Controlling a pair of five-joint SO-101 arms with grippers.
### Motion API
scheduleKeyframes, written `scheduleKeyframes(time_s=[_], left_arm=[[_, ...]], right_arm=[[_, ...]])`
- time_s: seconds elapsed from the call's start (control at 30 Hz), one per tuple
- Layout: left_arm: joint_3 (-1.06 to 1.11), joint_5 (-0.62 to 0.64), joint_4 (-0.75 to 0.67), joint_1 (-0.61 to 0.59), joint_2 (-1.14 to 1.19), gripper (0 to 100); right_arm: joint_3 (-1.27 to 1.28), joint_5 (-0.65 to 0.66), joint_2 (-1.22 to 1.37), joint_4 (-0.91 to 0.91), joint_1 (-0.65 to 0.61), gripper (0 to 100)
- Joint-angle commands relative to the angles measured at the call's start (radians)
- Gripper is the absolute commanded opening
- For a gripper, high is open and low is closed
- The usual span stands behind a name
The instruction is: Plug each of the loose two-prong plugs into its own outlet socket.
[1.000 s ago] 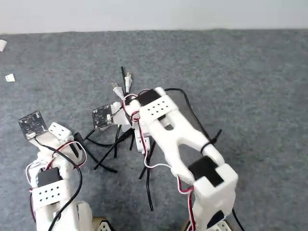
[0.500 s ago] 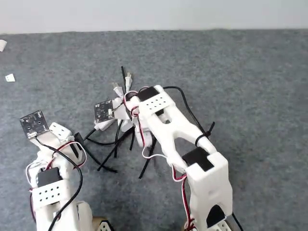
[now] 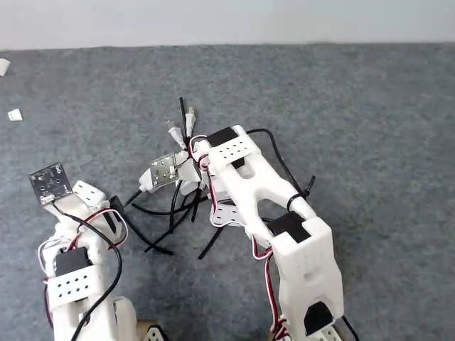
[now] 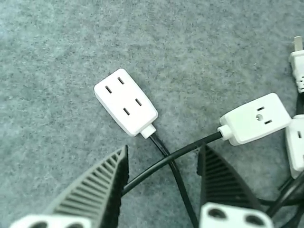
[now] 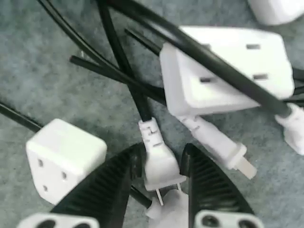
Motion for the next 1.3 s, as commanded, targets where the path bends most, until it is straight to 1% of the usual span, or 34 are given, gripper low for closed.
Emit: scheduleKeyframes(time_s=[0.0, 0.1, 0.17, 0.23, 0.3, 0.4, 0.47, 0.57, 0.67, 0.77, 0.9, 1.0, 1.1, 1.27], left_arm=[[-0.005, -0.012, -0.021, 0.0, -0.003, 22], [-0.005, -0.012, -0.021, 0.0, -0.003, 22], [-0.005, -0.012, -0.021, 0.0, -0.003, 22], [-0.005, -0.012, -0.021, 0.0, -0.003, 22], [-0.005, -0.012, -0.021, 0.0, -0.003, 22], [-0.005, -0.012, -0.021, 0.0, -0.003, 22], [-0.005, -0.012, -0.021, 0.0, -0.003, 22], [-0.005, -0.012, -0.021, 0.0, -0.003, 22], [-0.008, -0.008, -0.02, 0.0, -0.003, 22], [-0.008, -0.006, -0.02, 0.0, -0.003, 22], [-0.01, -0.003, -0.018, 0.012, -0.003, 22], [-0.01, 0.035, -0.017, 0.021, 0.0, 22], [-0.01, 0.04, -0.017, 0.021, 0.003, 22], [-0.012, 0.046, -0.014, 0.044, 0.008, 22]], right_arm=[[-0.035, 0.011, 0.012, 0.005, -0.025, 14.1], [-0.037, 0.003, 0.054, -0.036, -0.031, 14.0], [-0.041, -0.049, 0.062, -0.068, -0.033, 13.9], [-0.049, -0.072, 0.067, -0.099, -0.03, 13.8], [-0.049, -0.072, 0.073, -0.113, -0.028, 11.0], [-0.052, -0.075, 0.076, -0.113, -0.027, 0.7], [-0.052, -0.075, 0.074, -0.11, -0.021, 2.0], [-0.054, -0.077, 0.058, -0.101, -0.007, 0.9], [-0.054, -0.086, -0.019, -0.031, 0.01, 0.9], [-0.051, -0.183, -0.142, 0.031, 0.015, 0.9], [-0.049, -0.354, -0.282, 0.114, 0.024, 0.9], [-0.048, -0.477, -0.367, 0.191, 0.025, 0.9], [-0.043, -0.589, -0.447, 0.252, 0.028, 0.9], [0.026, -0.792, -0.605, 0.259, 0.068, 0.9]])
